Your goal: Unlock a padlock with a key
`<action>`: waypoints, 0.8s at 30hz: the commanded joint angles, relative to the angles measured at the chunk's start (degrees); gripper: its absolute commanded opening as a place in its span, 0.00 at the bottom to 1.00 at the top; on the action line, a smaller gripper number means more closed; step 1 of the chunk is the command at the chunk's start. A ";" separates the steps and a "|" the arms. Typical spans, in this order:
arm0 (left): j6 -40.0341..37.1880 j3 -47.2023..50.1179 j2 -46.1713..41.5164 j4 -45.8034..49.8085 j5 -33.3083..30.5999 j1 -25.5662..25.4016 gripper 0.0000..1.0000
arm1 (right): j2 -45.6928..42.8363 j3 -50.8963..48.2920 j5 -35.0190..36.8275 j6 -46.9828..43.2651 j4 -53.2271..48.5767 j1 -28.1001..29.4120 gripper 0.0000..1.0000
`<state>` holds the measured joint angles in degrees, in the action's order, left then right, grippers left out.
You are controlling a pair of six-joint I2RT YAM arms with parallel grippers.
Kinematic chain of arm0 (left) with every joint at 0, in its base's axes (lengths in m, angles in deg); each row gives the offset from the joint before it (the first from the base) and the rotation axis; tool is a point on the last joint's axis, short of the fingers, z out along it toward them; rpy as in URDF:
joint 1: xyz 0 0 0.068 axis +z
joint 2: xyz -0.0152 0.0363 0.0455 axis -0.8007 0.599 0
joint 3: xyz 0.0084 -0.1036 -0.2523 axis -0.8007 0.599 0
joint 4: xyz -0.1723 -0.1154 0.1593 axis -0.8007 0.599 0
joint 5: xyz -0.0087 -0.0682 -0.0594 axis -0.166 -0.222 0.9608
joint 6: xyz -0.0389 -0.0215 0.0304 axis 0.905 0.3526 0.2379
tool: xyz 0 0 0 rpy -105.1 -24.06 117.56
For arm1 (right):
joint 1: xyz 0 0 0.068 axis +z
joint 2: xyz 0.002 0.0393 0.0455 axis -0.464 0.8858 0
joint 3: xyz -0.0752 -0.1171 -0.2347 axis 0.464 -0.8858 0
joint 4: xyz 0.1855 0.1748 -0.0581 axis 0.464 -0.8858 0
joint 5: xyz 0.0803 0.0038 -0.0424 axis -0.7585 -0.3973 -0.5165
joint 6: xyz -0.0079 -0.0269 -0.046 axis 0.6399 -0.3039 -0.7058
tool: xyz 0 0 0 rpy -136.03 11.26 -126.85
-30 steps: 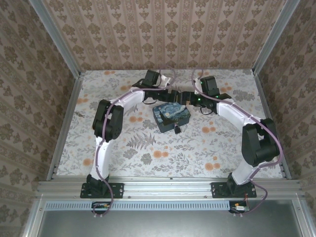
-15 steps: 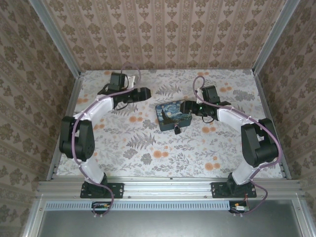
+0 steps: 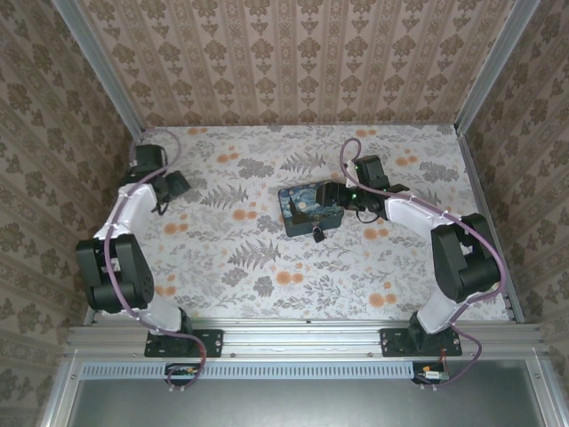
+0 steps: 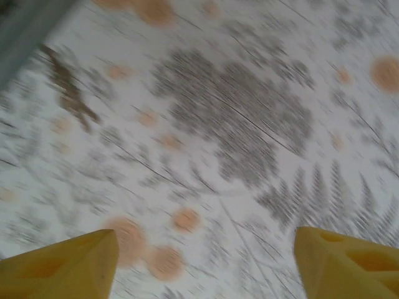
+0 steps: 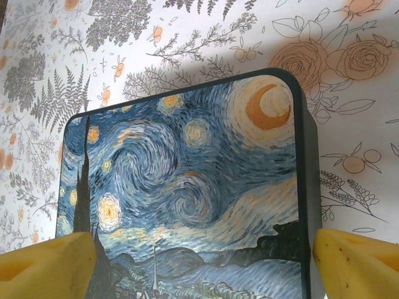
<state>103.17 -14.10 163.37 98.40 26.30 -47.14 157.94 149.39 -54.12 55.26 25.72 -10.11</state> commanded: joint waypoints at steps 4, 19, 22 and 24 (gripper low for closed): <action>1.98 -4.55 8.13 1.83 -0.49 8.72 0.59 | -3.44 5.08 0.76 -0.93 -6.60 1.52 0.91; -0.24 -10.32 20.41 -0.91 2.51 14.38 0.41 | -5.60 7.18 3.69 0.30 -9.43 5.76 0.91; -1.06 -11.16 22.52 -1.98 4.85 14.75 0.41 | -5.52 7.49 3.71 0.40 -9.62 6.10 0.91; -0.89 -11.49 23.33 -2.51 4.96 14.68 0.41 | -5.14 7.82 3.41 0.30 -9.68 6.19 0.91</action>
<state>103.60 -24.09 185.27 96.52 29.84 -32.86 153.44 155.35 -51.37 55.07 17.76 -4.29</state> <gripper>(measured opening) 0.407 0.913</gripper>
